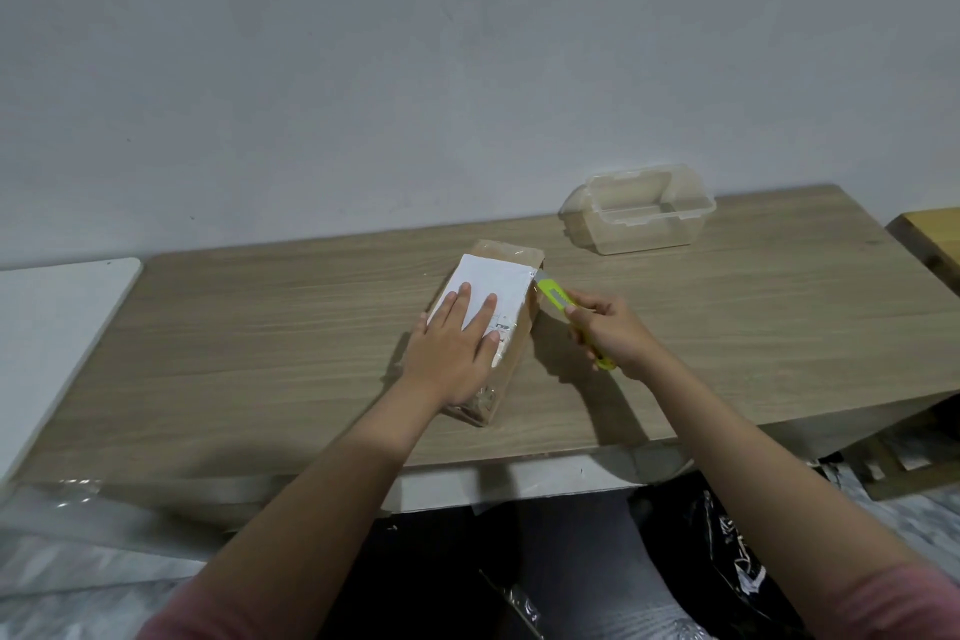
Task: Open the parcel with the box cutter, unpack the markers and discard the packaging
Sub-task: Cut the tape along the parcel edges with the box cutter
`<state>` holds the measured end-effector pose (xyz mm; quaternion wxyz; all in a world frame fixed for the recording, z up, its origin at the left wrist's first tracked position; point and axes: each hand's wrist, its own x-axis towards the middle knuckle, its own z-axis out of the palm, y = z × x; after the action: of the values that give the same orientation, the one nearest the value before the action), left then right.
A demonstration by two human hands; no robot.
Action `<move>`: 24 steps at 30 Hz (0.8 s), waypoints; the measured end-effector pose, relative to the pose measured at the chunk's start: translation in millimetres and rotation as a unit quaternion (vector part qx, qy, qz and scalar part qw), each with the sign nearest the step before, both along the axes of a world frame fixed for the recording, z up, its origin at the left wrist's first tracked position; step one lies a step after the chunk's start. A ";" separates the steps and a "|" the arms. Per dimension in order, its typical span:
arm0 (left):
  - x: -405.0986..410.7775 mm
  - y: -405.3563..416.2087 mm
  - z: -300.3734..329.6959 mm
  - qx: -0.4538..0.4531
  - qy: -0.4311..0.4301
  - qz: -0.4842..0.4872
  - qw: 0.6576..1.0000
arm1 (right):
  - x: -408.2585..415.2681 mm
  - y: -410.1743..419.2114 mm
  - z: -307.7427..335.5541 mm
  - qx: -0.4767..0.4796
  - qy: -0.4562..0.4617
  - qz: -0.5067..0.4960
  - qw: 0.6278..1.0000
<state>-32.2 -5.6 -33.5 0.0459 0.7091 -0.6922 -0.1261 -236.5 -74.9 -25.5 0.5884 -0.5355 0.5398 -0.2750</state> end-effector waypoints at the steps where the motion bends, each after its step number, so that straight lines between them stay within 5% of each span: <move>1: -0.9 -0.1 0.1 -0.001 -0.002 0.002 1.000 | 0.0 -0.7 -0.3 -0.001 -0.001 0.001 1.000; 24: -24.9 -22.2 10.6 0.081 0.061 0.072 0.992 | -16.3 66.2 -6.0 -0.010 -0.029 0.081 0.996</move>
<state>-57.1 -27.8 -22.9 0.0395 0.7493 -0.6230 -0.2211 -252.8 -8.7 -31.6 0.6184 -0.5752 0.4747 -0.2477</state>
